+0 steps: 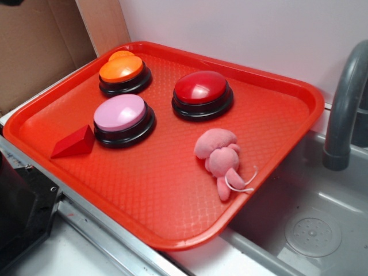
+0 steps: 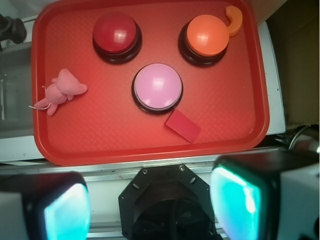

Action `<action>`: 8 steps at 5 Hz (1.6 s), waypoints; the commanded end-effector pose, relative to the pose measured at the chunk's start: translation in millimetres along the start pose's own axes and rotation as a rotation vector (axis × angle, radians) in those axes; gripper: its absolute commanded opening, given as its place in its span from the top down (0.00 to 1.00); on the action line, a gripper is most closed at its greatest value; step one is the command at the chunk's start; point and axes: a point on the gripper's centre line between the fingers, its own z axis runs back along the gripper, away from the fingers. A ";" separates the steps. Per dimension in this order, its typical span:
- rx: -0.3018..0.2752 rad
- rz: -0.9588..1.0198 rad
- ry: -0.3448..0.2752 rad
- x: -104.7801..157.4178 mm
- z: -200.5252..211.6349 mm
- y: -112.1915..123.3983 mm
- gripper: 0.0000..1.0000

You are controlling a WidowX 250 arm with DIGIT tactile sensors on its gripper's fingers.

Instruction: Push the orange button.

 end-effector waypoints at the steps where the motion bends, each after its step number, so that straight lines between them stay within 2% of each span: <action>1: 0.000 0.000 0.000 0.0 0.0 0.0 0.00; 2: 0.000 0.254 0.092 28.9 -51.0 50.6 0.00; 3: 0.018 0.418 0.014 68.3 -79.6 84.1 0.00; 4: 0.060 0.511 -0.037 96.3 -98.6 108.6 0.00; 5: 0.106 0.518 -0.100 128.5 -115.4 114.6 0.00; 7: 0.167 0.508 -0.106 150.0 -147.4 124.8 0.00; 8: 0.106 0.471 -0.104 140.1 -121.4 116.2 0.00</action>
